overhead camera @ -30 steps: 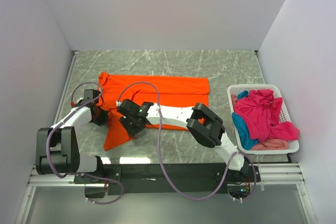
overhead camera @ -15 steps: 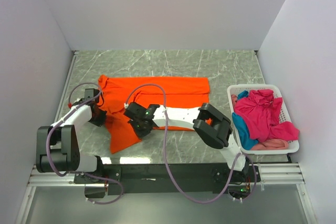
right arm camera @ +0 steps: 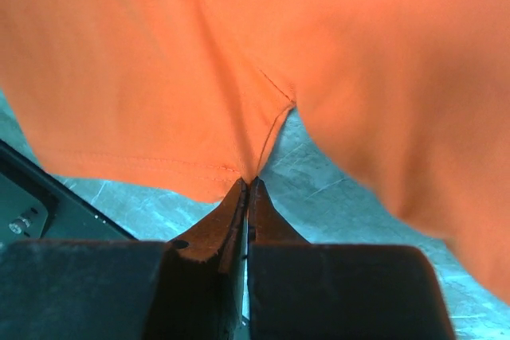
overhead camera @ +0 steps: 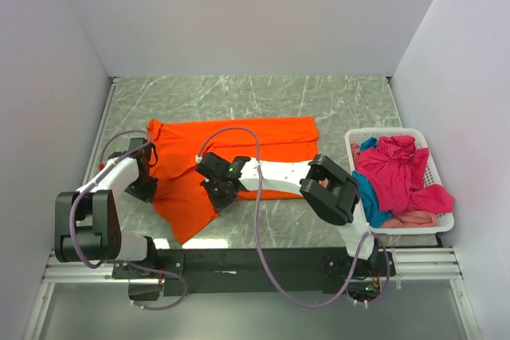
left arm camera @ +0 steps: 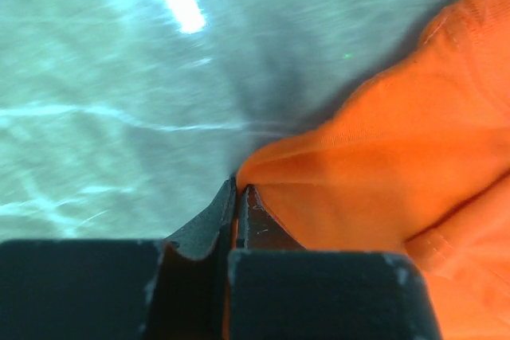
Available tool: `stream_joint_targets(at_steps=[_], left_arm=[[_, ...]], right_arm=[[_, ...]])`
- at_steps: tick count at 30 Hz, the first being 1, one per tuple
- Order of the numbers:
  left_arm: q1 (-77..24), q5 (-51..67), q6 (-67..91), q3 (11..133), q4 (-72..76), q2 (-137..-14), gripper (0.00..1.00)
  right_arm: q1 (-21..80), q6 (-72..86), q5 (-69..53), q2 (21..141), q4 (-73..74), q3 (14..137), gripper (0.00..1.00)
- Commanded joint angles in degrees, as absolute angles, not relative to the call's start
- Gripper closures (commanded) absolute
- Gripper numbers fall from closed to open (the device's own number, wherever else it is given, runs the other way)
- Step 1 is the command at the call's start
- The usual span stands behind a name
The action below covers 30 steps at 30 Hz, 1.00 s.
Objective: Fold and stack the t-shirts
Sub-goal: Fold the tshirt
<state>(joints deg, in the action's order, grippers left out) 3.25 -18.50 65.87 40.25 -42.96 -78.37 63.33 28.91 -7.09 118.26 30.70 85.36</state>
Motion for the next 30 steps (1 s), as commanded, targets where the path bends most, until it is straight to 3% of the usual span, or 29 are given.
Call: stream_joint_targets(at_steps=[1,5,8,9,10,11,16,19,25,30], left_arm=[[3.43,-21.45,66.97,42.45,-51.93,-78.75,0.99],[3.43,-22.06,67.15,44.56,-55.11,-77.96,0.89],[3.43,-21.1,66.36,45.35,-55.9,-75.77,0.61],[3.43,-21.09,65.92,45.7,-56.25,-74.46,0.46],[3.43,-21.27,65.83,46.23,-56.69,-73.75,0.4],[3.43,-21.7,65.66,47.27,-57.56,-72.96,0.29],[3.43,-17.94,62.67,51.32,-55.55,-68.03,0.01],[3.34,-14.78,60.74,53.43,-50.73,-67.59,0.01],[2.55,-5.12,55.55,59.05,-37.29,-76.01,0.01],[1.58,-6.76,53.71,66.52,-34.89,-91.36,0.01]], right_arm=[[62.84,28.13,-9.48,115.22,30.32,85.78,1.0],[62.93,25.67,-15.81,114.79,29.1,85.35,0.97],[62.93,24.61,-18.19,114.0,28.39,84.9,0.82],[62.84,24.44,-17.76,113.82,29.17,85.34,0.76],[62.67,24.09,-17.58,113.04,29.27,85.52,0.63],[62.41,23.91,-17.58,112.42,29.18,85.43,0.59],[58.81,24.26,-17.41,107.85,29.35,85.43,0.38],[53.28,25.74,-16.18,104.96,29.01,83.59,0.22],[38.43,23.83,-9.85,104.23,30.93,83.23,0.2],[28.23,21.98,-3.8,110.11,33.91,88.13,0.2]])
